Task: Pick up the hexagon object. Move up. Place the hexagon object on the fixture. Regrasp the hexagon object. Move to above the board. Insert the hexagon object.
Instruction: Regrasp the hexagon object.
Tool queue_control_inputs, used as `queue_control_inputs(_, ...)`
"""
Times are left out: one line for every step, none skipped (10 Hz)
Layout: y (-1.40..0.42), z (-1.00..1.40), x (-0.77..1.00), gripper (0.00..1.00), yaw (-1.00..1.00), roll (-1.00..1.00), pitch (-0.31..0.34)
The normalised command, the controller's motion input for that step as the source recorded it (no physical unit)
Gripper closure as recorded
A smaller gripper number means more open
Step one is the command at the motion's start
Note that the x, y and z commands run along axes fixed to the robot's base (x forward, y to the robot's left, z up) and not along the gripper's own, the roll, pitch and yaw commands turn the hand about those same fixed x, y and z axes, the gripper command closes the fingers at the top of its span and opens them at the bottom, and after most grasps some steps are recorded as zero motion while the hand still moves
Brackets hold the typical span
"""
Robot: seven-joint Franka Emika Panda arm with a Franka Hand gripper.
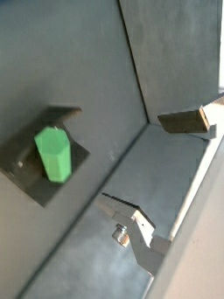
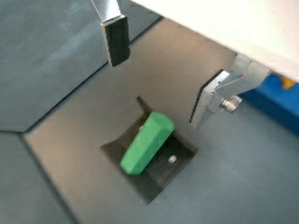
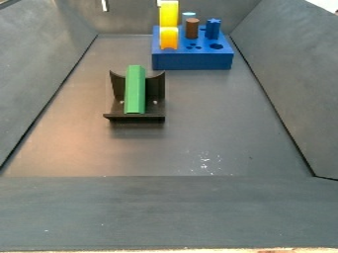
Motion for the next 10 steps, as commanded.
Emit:
queue_control_inputs(-0.02,-0.01,0.04,0.00,0.04,1.00,0.051)
queue_control_inputs(-0.03,0.00,0.05,0.00,0.05,1.00,0.067)
queue_control_inputs(-0.03,0.00,0.06,0.00,0.05,1.00,0.077)
queue_control_inputs(-0.03,-0.01,0.08,0.00,0.06,1.00,0.094)
queue_control_inputs(-0.04,-0.01,0.09,0.00,0.08,1.00,0.123)
queue_control_inputs(-0.04,-0.02,0.10,0.00,0.10,1.00,0.146)
queue_control_inputs(-0.04,-0.02,0.10,0.00,0.13,1.00,0.173)
queue_control_inputs(-0.04,-0.02,0.10,0.00,0.16,1.00,0.188)
queue_control_inputs(-0.04,-0.02,0.10,0.00,0.19,0.78,0.168)
queue_control_inputs(-0.05,-0.02,0.10,0.00,0.21,0.60,0.143)
